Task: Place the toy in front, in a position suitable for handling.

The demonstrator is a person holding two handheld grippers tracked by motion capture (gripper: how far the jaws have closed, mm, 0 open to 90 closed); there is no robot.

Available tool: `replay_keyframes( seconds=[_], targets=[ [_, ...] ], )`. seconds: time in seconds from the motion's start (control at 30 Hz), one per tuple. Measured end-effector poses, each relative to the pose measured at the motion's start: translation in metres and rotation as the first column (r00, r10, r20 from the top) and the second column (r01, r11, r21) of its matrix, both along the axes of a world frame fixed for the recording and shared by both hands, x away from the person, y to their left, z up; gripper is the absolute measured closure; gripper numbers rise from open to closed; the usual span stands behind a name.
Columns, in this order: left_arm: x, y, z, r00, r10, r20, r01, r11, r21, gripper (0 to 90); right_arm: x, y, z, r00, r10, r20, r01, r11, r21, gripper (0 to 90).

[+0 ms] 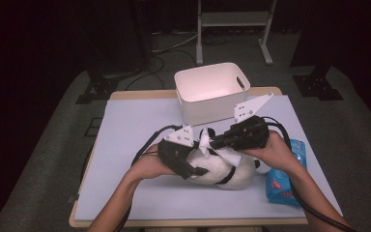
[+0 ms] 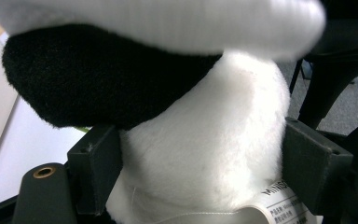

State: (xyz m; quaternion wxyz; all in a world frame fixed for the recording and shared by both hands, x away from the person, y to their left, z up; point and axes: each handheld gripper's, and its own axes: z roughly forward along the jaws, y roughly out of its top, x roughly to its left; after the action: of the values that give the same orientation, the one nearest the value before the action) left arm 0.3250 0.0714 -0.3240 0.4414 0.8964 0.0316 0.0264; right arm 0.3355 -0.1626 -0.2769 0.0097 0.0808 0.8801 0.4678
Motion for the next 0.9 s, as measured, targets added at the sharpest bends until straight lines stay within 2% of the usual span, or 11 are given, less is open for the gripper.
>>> replay_keyframes(
  seconds=[0.1, 0.23, 0.47, 0.9],
  targets=[
    [0.000, -0.005, -0.001, 1.0000, -0.004, -0.001, 0.004, 0.9999, 0.012, 19.7, -0.003, -0.001, -0.001, 0.9998, -0.013, 0.016, 0.014, 0.9989, -0.044, 84.7],
    [0.001, -0.008, -0.001, 1.0000, 0.005, -0.005, -0.005, 1.0000, 0.008, 17.0, -0.004, -0.008, -0.004, 0.9991, -0.034, 0.024, 0.036, 0.9969, -0.069, 84.9],
    [0.001, -0.006, 0.000, 0.9999, 0.013, -0.003, -0.013, 0.9999, -0.004, 15.4, -0.003, -0.019, -0.009, 0.9983, -0.059, -0.001, 0.059, 0.9963, -0.063, 85.1],
    [0.002, -0.002, -0.004, 0.9996, 0.029, -0.005, -0.029, 0.9995, 0.009, 14.2, -0.003, -0.036, -0.009, 0.9958, -0.092, 0.003, 0.092, 0.9942, -0.055, 85.1]
  ],
)
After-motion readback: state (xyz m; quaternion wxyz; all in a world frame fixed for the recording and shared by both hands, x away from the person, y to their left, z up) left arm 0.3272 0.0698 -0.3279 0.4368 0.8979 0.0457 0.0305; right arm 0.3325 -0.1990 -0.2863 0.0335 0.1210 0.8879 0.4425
